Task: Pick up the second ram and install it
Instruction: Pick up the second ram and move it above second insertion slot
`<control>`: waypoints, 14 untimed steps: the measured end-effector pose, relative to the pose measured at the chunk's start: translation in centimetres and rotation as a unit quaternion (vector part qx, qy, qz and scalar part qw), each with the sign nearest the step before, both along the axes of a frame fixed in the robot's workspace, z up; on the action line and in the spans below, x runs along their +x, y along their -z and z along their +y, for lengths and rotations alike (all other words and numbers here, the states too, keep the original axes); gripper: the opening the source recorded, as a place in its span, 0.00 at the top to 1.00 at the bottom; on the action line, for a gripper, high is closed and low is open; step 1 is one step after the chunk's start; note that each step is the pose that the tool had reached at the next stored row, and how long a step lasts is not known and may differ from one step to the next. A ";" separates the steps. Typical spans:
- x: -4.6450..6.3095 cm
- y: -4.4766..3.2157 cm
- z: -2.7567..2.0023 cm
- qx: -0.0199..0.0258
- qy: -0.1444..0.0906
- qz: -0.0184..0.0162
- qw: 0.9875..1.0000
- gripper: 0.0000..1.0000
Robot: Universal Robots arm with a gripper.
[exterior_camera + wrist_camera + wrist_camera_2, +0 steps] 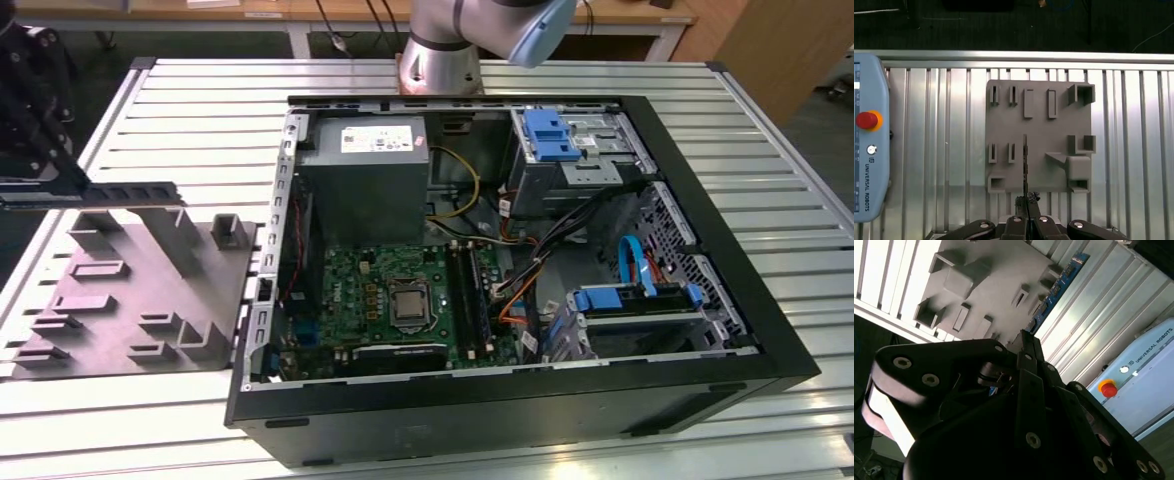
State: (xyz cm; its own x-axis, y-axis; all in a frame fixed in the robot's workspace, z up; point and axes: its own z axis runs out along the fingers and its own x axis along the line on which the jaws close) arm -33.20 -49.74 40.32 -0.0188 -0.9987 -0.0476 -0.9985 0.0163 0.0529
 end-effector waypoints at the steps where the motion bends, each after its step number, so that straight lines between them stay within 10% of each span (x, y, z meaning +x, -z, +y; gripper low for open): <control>1: 0.3 0.00 0.00 0.000 0.000 0.000 1.000 0.88; 14: 5.0 0.00 0.00 0.000 0.000 0.000 1.000 0.88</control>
